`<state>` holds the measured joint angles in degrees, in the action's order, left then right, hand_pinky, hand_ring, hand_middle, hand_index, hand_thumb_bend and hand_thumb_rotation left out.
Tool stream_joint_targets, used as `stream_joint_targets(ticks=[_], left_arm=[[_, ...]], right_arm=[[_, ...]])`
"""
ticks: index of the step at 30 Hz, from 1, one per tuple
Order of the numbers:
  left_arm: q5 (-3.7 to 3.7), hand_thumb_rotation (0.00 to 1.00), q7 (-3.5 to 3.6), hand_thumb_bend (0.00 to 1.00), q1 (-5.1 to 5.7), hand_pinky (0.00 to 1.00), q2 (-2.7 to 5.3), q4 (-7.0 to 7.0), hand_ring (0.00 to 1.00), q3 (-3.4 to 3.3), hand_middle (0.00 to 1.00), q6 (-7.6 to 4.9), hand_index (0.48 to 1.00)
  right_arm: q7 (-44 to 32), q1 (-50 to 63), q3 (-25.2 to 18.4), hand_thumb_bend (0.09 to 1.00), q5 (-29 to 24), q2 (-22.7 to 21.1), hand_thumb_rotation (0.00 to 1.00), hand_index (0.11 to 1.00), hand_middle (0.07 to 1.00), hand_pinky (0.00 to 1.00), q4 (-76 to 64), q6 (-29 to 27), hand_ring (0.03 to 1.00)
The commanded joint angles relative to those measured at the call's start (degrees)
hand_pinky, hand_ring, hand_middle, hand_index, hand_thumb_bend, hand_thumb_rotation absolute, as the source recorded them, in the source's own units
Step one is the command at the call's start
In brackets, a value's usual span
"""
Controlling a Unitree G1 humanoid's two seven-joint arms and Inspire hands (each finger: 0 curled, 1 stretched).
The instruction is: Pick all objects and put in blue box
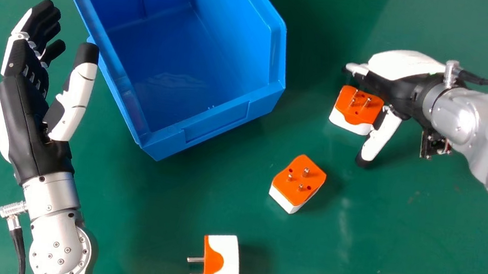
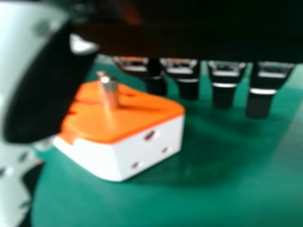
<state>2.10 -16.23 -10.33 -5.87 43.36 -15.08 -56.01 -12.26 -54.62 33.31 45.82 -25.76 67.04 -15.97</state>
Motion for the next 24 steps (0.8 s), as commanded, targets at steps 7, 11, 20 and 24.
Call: stream_joint_targets(ticks=[7,11,20,24], left_arm=[[0.76,0.48,-0.47,0.7,-0.27,0.8,-0.53,-1.52,0.83,-0.23,0.82,-0.73,0.788],[0.67,0.48,-0.53,0.7,-0.14,0.8,-0.42,-1.64,0.83,-0.19,0.82,-0.52,0.789],[0.58,0.48,-0.43,0.7,-0.52,0.8,-0.38,-0.98,0.83,-0.13,0.82,-0.83,0.789],[0.68,0.48,-0.55,0.69,-0.78,0.81,-0.44,-0.54,0.84,-0.15,0.83,-0.95,0.789]], right_arm=[[-0.44,-2.39,3.53,0.92,2.41,1.85,0.31,0.945,0.951,0.85,1.48,0.06,0.922],[1.3,-1.73,4.86,0.901,3.11,2.19,0.31,0.942,0.956,0.84,1.43,0.03,0.931],[13.45,1.37,6.51,0.865,4.44,1.12,0.21,0.813,0.837,0.7,0.63,-3.34,0.795],[16.77,1.77,6.61,0.777,4.55,0.93,0.07,0.707,0.655,0.5,1.08,-4.27,0.6]])
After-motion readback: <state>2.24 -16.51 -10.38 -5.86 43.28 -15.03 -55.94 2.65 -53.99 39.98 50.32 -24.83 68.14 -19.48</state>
